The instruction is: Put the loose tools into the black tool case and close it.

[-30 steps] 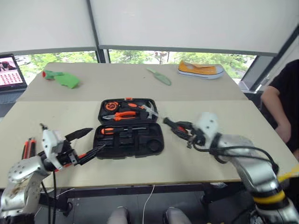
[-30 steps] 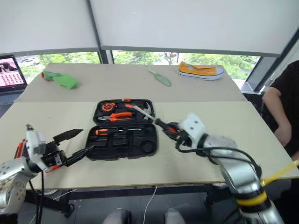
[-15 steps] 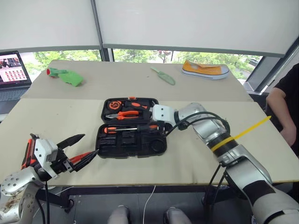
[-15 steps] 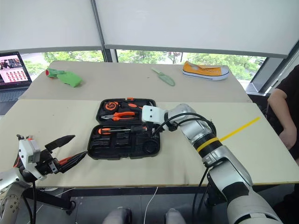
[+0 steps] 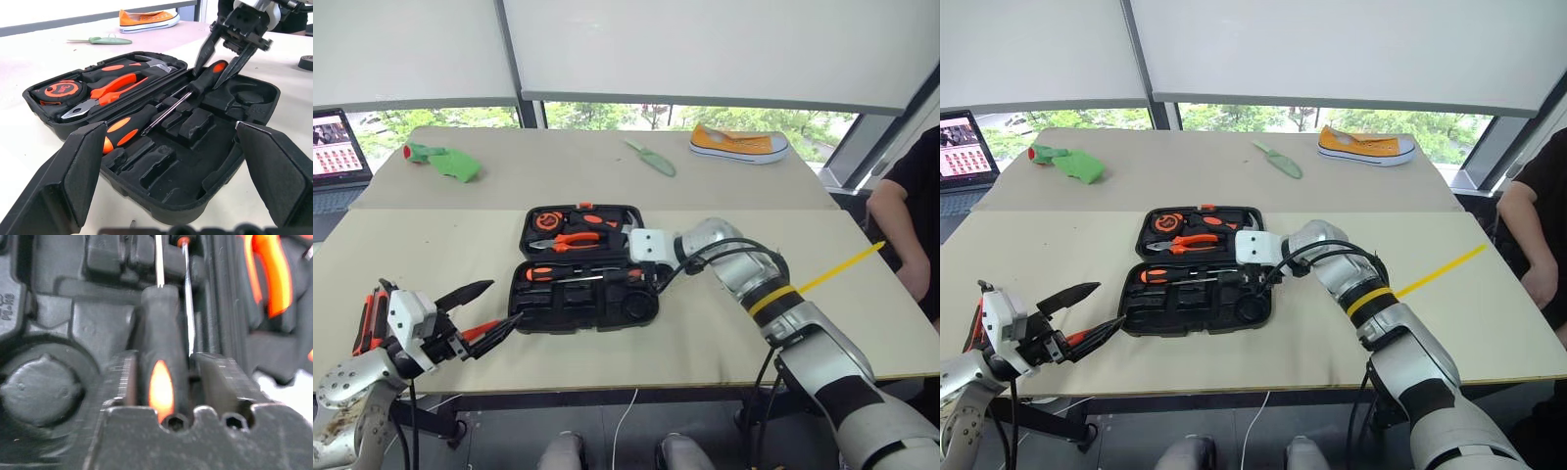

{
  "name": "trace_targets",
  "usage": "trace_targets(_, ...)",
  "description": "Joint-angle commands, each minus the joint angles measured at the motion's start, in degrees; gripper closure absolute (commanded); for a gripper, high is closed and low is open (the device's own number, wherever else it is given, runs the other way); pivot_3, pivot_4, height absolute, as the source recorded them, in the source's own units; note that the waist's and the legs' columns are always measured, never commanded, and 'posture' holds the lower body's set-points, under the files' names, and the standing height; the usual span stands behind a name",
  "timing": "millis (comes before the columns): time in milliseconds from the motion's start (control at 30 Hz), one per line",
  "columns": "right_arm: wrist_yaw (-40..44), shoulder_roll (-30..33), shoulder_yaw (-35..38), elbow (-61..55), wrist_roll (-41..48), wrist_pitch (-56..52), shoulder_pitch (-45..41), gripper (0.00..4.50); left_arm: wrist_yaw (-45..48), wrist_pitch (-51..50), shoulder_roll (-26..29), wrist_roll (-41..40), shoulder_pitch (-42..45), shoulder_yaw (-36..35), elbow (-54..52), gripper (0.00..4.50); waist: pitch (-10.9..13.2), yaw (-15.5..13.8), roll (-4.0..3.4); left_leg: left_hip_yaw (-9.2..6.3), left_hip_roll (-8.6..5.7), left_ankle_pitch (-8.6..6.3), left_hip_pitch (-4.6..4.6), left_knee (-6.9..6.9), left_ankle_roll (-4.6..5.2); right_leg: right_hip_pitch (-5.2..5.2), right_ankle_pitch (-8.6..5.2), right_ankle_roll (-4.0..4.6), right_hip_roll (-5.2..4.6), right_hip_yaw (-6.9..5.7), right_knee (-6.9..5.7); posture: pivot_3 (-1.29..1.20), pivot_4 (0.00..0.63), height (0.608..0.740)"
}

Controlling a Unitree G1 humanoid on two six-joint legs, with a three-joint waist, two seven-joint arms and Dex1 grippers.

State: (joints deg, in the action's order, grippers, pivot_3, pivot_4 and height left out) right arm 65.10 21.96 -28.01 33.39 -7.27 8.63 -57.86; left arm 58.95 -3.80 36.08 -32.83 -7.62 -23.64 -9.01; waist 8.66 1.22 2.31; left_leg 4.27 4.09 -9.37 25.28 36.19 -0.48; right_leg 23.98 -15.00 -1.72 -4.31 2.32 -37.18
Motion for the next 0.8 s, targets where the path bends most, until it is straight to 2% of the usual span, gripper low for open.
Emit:
trace_targets(33, 4.0, 0.1, 5.3, 1.6, 5.7, 11.0, -2.9, 1.60, -0.2, 0.9, 0.5, 0.0, 0.5, -0.3, -0.9, 0.00, 0.0, 0.0, 0.00, 0.00, 0.00, 0.00, 0.00, 0.00, 0.00, 0.01, 0.00, 0.00, 0.00, 0.00, -0.01, 0.00, 0.150, 0.740)
trace_targets(100, 6.9, -0.5, 8.6, 3.4, 10.1, 10.5, -4.1, 1.60, -0.1, 1.1, 0.4, 0.2, 0.6, -0.2, -0.4, 0.00, 0.0, 0.0, 0.00, 0.01, 0.00, 0.00, 0.00, -0.02, 0.00, 0.01, 0.00, 0.00, 0.00, 0.02, -0.01, 0.00, 0.150, 0.740)
trace_targets(200, 5.8, -3.6, 12.5, 5.6, 14.3, 4.2, -4.4, 2.28, -0.3, 1.4, 0.2, 0.4, 0.8, -0.3, 0.0, 0.00, 0.0, 0.0, 0.00, 0.01, 0.02, 0.01, -0.01, -0.01, 0.00, -0.01, 0.01, 0.00, 0.01, 0.02, -0.03, 0.00, 0.150, 0.740)
trace_targets(300, 2.6, -7.1, 12.6, 9.1, 12.5, 2.3, -3.6, 3.27, -0.4, 1.7, 0.1, 0.7, 0.9, -0.4, 0.4, 0.00, 0.0, 0.3, 0.02, 0.03, 0.11, 0.01, -0.04, -0.02, -0.01, -0.01, 0.04, 0.06, 0.08, 0.01, -0.03, 0.00, 0.150, 0.740)
trace_targets(400, -0.1, -8.7, 9.7, 14.1, 6.9, 5.6, -2.9, 4.36, -0.5, 1.6, 0.1, 1.0, 1.0, -0.5, 0.6, 0.00, 0.0, 0.5, 0.02, 0.04, 0.16, 0.03, -0.03, -0.05, -0.04, 0.05, 0.06, 0.10, 0.13, 0.01, -0.04, 0.00, 0.150, 0.740)
trace_targets(533, -3.9, -10.5, 8.0, 19.3, 2.9, 8.0, -3.0, 4.43, -1.4, 0.7, 0.8, 2.3, 0.4, -0.6, 0.9, 0.00, 0.0, 0.3, 0.00, 0.11, 0.13, 0.07, 0.04, -0.08, -0.11, 0.10, 0.07, 0.08, 0.06, 0.02, -0.04, 0.00, 0.150, 0.740)
trace_targets(800, -6.1, -11.6, 4.9, 26.3, -3.5, 8.3, -2.3, 4.43, -2.7, 0.0, 1.3, 3.1, -0.6, -1.0, 1.7, 0.00, 0.0, 0.9, 0.01, 0.12, 0.16, 0.08, -0.09, -0.17, -0.14, 0.05, 0.07, 0.09, 0.09, 0.02, -0.07, 0.00, 0.150, 0.740)
